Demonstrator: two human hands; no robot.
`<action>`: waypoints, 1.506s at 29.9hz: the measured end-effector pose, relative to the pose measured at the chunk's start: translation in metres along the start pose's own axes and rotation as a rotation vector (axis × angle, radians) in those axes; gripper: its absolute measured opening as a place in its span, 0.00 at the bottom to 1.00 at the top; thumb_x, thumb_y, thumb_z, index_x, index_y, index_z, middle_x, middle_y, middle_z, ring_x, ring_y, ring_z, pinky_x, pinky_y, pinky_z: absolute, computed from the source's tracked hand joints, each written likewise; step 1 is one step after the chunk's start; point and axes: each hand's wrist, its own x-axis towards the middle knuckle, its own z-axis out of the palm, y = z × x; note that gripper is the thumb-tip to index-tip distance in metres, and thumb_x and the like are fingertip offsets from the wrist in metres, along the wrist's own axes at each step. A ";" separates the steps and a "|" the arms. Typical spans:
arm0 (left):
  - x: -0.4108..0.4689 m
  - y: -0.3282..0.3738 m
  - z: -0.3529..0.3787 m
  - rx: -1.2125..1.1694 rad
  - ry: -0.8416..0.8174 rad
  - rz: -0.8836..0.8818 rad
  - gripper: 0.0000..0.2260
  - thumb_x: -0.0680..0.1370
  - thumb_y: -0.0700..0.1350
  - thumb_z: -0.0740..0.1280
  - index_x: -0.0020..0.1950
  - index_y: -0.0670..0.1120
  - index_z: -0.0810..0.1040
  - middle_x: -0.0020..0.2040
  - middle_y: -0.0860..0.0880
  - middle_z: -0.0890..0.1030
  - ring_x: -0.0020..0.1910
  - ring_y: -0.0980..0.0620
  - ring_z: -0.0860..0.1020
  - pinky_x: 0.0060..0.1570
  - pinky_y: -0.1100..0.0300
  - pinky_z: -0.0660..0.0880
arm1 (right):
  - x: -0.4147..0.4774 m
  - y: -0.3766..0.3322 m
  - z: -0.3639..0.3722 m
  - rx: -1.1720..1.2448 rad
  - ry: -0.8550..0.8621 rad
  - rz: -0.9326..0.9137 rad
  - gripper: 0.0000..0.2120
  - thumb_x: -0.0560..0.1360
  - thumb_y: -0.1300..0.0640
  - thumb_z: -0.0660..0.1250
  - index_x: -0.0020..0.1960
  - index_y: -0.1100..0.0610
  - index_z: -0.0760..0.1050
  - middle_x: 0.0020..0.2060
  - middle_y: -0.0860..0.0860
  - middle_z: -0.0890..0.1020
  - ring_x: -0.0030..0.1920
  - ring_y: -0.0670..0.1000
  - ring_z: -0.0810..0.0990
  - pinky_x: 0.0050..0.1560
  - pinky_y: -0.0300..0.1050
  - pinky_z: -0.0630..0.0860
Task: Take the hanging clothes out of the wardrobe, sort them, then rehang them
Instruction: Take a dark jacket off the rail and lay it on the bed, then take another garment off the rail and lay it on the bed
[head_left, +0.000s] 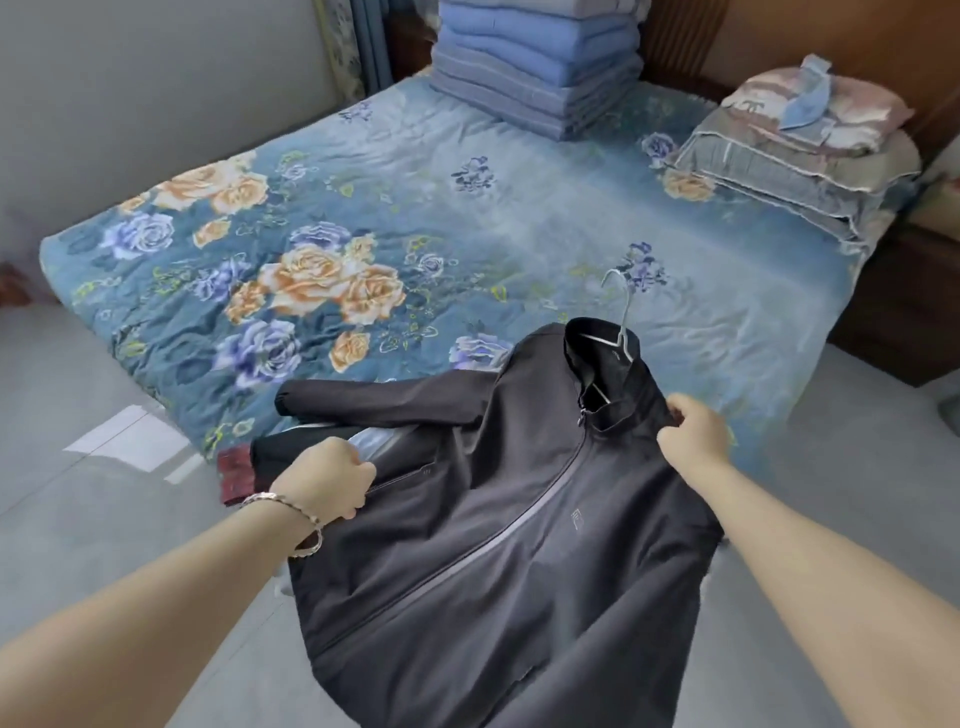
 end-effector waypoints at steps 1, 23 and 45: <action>0.006 0.007 0.003 0.000 0.003 0.000 0.10 0.75 0.40 0.59 0.35 0.41 0.75 0.35 0.43 0.84 0.37 0.45 0.84 0.39 0.59 0.77 | 0.011 0.006 0.003 0.001 -0.008 0.022 0.09 0.64 0.74 0.58 0.34 0.62 0.65 0.31 0.56 0.67 0.35 0.55 0.63 0.33 0.46 0.56; 0.056 0.000 0.004 -0.119 0.018 -0.153 0.09 0.75 0.40 0.59 0.36 0.42 0.73 0.37 0.43 0.83 0.33 0.46 0.79 0.43 0.58 0.78 | 0.028 -0.120 0.144 -0.389 -0.904 -0.273 0.13 0.76 0.59 0.59 0.58 0.56 0.76 0.59 0.52 0.78 0.60 0.54 0.76 0.59 0.42 0.70; -0.386 -0.477 -0.223 -0.115 0.821 -0.815 0.10 0.78 0.46 0.57 0.47 0.46 0.76 0.50 0.43 0.79 0.53 0.44 0.78 0.45 0.60 0.70 | -0.593 -0.594 0.205 -0.866 -0.900 -1.816 0.09 0.78 0.62 0.55 0.50 0.66 0.72 0.46 0.59 0.75 0.46 0.57 0.72 0.49 0.47 0.70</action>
